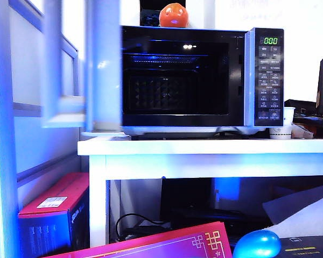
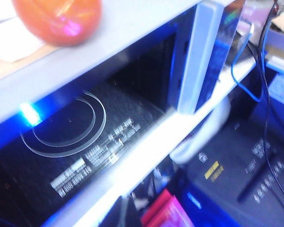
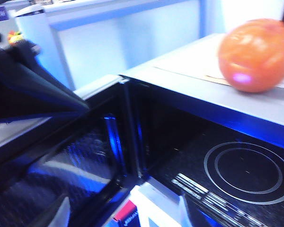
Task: Open the microwave door, place the orange inside the microwave, then close the microwave door.
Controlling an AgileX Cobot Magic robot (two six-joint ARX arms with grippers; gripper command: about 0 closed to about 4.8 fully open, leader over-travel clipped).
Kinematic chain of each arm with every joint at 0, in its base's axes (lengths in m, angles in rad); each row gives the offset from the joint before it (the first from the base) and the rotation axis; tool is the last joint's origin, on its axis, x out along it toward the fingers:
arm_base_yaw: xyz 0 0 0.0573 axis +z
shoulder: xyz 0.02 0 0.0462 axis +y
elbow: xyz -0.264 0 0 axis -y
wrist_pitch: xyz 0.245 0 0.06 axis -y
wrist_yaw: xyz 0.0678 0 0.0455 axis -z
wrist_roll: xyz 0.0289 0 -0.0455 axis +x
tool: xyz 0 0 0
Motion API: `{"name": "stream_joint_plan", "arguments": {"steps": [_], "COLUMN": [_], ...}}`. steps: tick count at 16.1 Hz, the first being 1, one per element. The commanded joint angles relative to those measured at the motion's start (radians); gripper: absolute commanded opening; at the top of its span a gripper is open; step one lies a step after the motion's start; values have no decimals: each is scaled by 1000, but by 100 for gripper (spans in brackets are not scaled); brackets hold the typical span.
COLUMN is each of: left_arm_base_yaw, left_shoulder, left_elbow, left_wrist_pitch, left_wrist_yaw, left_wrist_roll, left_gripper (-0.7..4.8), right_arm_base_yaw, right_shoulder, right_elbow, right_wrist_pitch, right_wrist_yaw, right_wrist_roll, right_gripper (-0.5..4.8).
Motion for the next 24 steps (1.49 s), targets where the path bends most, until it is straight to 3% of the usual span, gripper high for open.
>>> {"name": "stream_joint_plan", "arguments": {"steps": [1,3,8,12,23,24], "left_arm_base_yaw": [0,0,1,1,1,1], "left_shoulder": [0,0,0,0,0,0], "left_elbow": [3,3,2,3,3,5], "left_wrist_pitch": [-26,-69,-229,-280,-259,-259], "left_wrist_yaw": [0,0,-133,-139,-139,-139], "left_wrist_roll": [0,4,47,68,68,68], "left_gripper": [-5,-5,-5,-5,-5,-5], "right_arm_base_yaw": [0,0,0,0,18,18], "right_shoulder": [-5,-5,-5,-5,80,113], "right_elbow": [6,6,6,6,15,29], "right_wrist_pitch": [12,20,25,43,352,363], "right_wrist_yaw": [7,8,8,11,269,286], "right_wrist_roll": [-4,-4,-4,-4,2,1], "right_gripper": [304,304,304,304,306,348]}}
